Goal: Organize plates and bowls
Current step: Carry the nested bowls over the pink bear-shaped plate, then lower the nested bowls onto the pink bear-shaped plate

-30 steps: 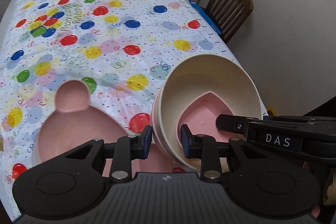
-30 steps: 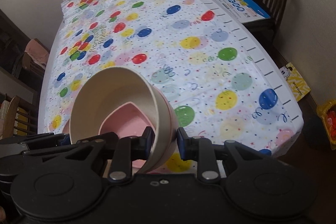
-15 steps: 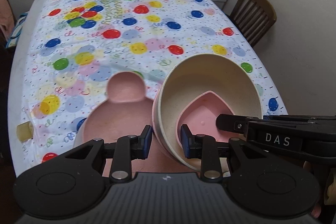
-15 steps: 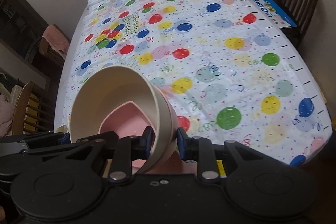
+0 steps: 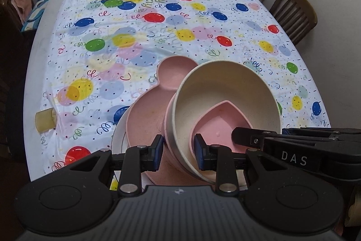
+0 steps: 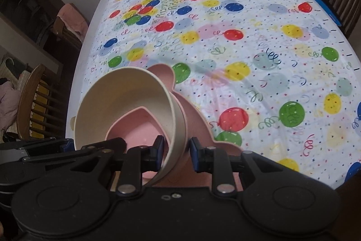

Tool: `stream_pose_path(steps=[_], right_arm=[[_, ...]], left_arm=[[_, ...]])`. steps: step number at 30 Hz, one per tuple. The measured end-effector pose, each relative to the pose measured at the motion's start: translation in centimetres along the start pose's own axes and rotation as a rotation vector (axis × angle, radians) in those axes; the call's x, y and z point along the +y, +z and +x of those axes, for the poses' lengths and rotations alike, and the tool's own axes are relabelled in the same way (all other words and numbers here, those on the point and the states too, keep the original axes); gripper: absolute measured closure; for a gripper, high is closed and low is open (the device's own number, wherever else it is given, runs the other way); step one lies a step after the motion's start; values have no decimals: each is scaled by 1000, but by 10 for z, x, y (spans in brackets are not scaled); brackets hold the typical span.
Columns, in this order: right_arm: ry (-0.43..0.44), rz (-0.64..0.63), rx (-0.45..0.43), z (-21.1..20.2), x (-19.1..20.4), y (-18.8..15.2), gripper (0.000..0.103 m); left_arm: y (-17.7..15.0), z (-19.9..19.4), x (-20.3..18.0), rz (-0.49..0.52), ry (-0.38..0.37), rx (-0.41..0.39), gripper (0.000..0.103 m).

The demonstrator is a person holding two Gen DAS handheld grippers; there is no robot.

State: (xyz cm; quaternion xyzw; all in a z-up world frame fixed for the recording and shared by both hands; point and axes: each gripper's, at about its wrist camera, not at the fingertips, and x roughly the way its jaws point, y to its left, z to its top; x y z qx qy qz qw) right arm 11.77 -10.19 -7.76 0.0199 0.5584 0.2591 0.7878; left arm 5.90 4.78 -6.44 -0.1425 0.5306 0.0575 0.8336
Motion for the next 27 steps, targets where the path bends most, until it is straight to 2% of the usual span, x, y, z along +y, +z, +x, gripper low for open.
stream_pose_path(steps=[10, 27], right_arm=[[-24, -2, 31, 20, 6, -8, 79], [-82, -40, 31, 31, 11, -16, 79]], left_arm=[[-6, 18, 9, 0, -10, 15, 75], [-12, 32, 14, -9, -32, 22, 75]])
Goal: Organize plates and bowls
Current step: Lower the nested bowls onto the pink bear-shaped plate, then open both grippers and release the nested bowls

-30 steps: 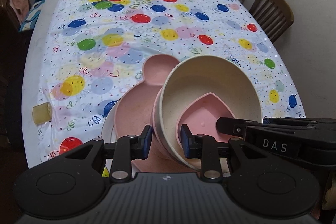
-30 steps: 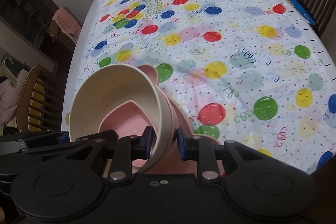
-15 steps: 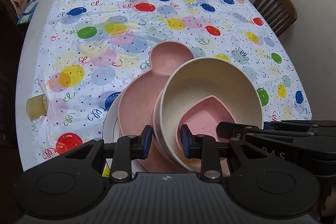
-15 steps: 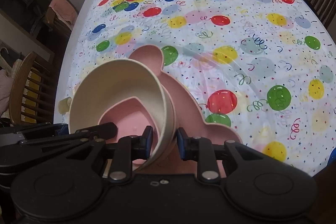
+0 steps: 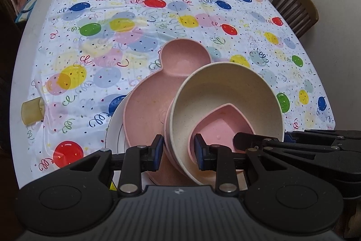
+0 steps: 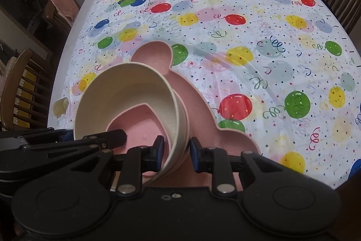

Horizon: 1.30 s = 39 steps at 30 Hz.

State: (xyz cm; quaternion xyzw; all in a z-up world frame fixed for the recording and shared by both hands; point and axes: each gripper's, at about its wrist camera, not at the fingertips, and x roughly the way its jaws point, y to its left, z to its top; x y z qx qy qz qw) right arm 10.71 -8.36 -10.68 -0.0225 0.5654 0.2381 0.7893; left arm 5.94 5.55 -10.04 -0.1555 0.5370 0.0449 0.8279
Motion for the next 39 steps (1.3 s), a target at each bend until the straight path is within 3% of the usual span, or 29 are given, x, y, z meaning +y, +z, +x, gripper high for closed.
stream_pose_path(steps=[8, 22, 28, 33, 36, 39], right_arm=[[-12, -5, -3, 2, 1, 0, 79], [23, -7, -15, -5, 2, -2, 68], [50, -30, -50, -17, 4, -5, 60], [58, -41, -72, -26, 3, -8, 54], [75, -56, -97, -34, 2, -12, 49], [92, -67, -130, -44, 1, -14, 41]], left_arm=[[-2, 3, 2, -9, 0, 6, 75], [-5, -8, 4, -9, 10, -28, 73], [-10, -19, 5, -7, 21, -58, 56], [-14, -30, 5, 1, 24, -85, 50], [-16, -38, 6, -2, 23, -107, 39], [-19, -48, 3, 16, 21, -135, 37]])
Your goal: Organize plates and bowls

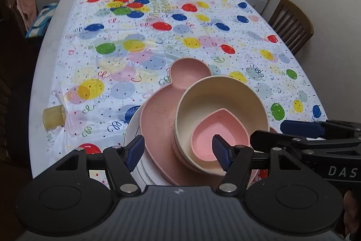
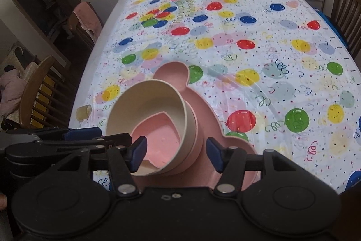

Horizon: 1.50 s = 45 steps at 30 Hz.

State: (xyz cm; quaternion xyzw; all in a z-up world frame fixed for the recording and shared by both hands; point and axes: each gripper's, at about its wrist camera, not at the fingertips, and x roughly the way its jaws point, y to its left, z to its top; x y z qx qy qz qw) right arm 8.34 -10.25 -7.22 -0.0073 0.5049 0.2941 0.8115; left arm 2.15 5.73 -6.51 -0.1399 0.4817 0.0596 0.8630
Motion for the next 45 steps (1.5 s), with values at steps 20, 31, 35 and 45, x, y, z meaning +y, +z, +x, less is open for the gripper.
stream_pose_path(steps=[20, 31, 35, 45], right_arm=[[75, -130, -214, -71, 6, -25, 3], [55, -102, -295, -96, -4, -39, 0], [44, -96, -328, -103, -6, -47, 0], [42, -66, -360, -116, -7, -64, 0]], left_arm=[[-28, -57, -14, 24, -1, -116, 22], [-40, -83, -24, 46, 6, -186, 0], [-46, -87, -27, 47, 9, -190, 0], [-59, -96, -38, 43, 23, -202, 0]])
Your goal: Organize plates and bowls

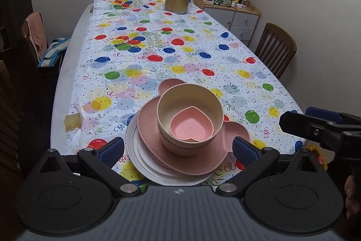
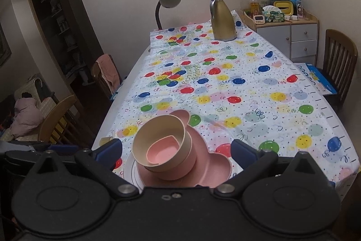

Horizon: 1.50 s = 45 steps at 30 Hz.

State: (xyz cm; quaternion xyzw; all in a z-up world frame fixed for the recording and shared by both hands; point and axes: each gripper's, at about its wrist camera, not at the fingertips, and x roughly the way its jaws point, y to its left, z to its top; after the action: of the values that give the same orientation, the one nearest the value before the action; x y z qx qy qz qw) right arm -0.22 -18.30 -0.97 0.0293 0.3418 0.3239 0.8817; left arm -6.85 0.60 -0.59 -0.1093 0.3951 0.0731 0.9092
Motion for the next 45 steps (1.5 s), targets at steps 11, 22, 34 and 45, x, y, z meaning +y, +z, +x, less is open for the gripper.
stream_pose_path(steps=[11, 22, 34, 45], right_arm=[[7, 8, 0, -11, 2, -7, 0], [1, 44, 7, -13, -6, -5, 0], [3, 41, 14, -10, -5, -4, 0], [7, 44, 37, -4, -1, -2, 0]], left_arm=[[-2, -6, -6, -7, -1, -22, 0], [-1, -8, -9, -14, 0, -22, 0], [1, -4, -4, -32, -1, -4, 0], [-2, -1, -2, -35, -12, 7, 0]])
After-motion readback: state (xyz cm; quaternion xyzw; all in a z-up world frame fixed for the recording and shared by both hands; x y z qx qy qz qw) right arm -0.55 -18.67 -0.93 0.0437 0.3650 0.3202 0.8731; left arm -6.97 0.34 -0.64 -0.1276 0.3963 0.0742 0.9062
